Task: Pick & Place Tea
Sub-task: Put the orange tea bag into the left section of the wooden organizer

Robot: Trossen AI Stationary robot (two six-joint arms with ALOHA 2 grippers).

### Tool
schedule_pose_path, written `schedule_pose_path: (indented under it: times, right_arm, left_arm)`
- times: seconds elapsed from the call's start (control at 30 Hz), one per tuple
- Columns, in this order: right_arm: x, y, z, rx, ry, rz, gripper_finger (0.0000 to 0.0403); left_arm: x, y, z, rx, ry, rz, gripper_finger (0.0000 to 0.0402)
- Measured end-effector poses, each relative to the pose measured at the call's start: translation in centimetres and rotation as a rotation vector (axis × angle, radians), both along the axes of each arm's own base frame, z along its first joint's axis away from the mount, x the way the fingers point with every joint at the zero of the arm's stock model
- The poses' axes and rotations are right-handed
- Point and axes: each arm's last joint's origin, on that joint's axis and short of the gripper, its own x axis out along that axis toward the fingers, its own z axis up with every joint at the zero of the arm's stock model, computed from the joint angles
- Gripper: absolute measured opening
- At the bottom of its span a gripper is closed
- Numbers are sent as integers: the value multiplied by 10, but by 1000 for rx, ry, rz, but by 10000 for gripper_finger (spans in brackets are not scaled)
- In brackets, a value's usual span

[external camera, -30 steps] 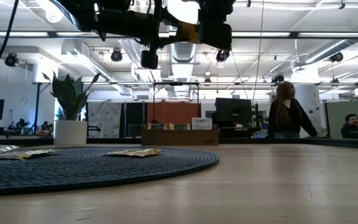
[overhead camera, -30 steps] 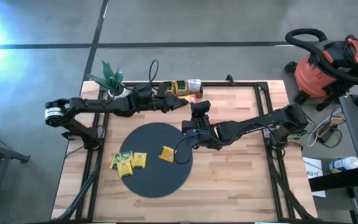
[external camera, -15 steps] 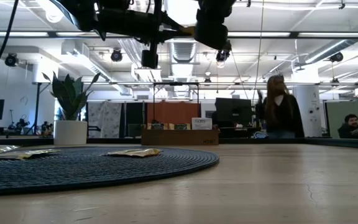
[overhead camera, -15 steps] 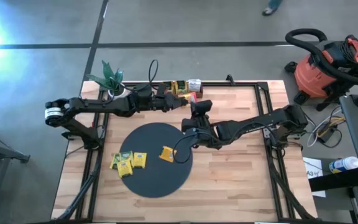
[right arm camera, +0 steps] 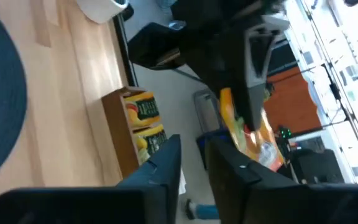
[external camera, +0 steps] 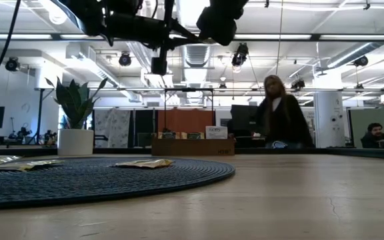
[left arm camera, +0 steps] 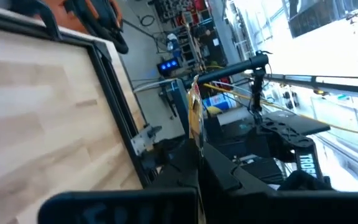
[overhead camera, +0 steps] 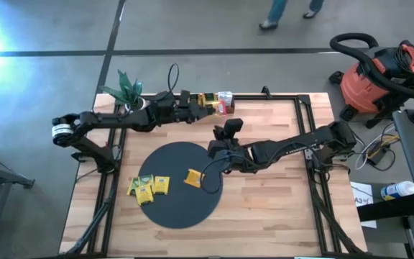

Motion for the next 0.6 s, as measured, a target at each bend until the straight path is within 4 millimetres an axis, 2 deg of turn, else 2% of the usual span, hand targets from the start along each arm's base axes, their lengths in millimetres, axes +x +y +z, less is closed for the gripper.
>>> schedule_pose_path:
  times: [0.2,0.33,0.47,0.6]
  right_arm:
    - [0,1,0,17,-38,-19,127]
    - [-7,0,2,113,-166,-85,142]
    - [-23,-14,6,379,-353,-206,140]
    - [-32,-40,0,742,-387,-333,131]
  left_arm:
    - [-9,20,-2,67,47,44,1]
    - [-18,28,-8,190,178,14,1]
    - [-33,24,-19,354,404,-112,1]
    - [-47,2,-25,593,588,-320,1]
